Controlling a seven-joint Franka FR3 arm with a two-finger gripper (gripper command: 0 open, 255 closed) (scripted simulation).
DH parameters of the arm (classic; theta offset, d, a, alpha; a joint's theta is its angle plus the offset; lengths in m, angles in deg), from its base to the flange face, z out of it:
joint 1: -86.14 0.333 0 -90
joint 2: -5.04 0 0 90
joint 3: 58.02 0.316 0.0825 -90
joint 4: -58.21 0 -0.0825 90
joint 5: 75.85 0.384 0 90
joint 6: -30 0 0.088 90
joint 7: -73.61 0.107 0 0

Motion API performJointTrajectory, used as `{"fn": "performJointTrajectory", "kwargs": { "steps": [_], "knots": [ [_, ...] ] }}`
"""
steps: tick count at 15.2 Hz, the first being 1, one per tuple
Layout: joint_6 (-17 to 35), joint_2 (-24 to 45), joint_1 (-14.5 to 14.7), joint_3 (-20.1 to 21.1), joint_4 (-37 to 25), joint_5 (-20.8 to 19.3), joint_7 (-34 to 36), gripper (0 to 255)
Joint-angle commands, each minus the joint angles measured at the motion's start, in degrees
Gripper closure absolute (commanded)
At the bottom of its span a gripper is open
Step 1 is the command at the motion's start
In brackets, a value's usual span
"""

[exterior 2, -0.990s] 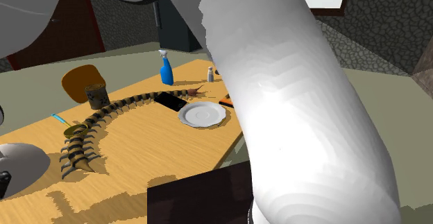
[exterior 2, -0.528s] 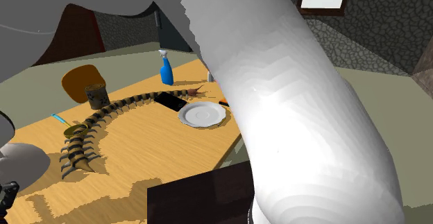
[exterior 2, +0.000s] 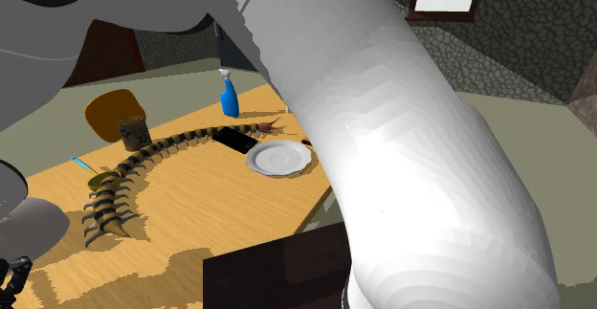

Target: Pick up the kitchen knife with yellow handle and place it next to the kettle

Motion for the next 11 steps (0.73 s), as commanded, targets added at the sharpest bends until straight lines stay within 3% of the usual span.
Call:
{"fn": "performJointTrajectory", "kwargs": {
  "steps": [1, 2, 3, 8, 11],
  "knots": [
    [0.0, 0.0, 0.0, 0.0, 0.0, 0.0, 0.0, 255],
    [0.0, 0.0, 0.0, 0.0, 0.0, 0.0, 0.0, 255],
    [0.0, 0.0, 0.0, 0.0, 0.0, 0.0, 0.0, 0],
    [0.0, 0.0, 0.0, 0.0, 0.0, 0.0, 0.0, 0],
    [-3.1, -4.7, -1.3, 1.7, 1.6, 1.6, -0.9, 0]
  ]
}}
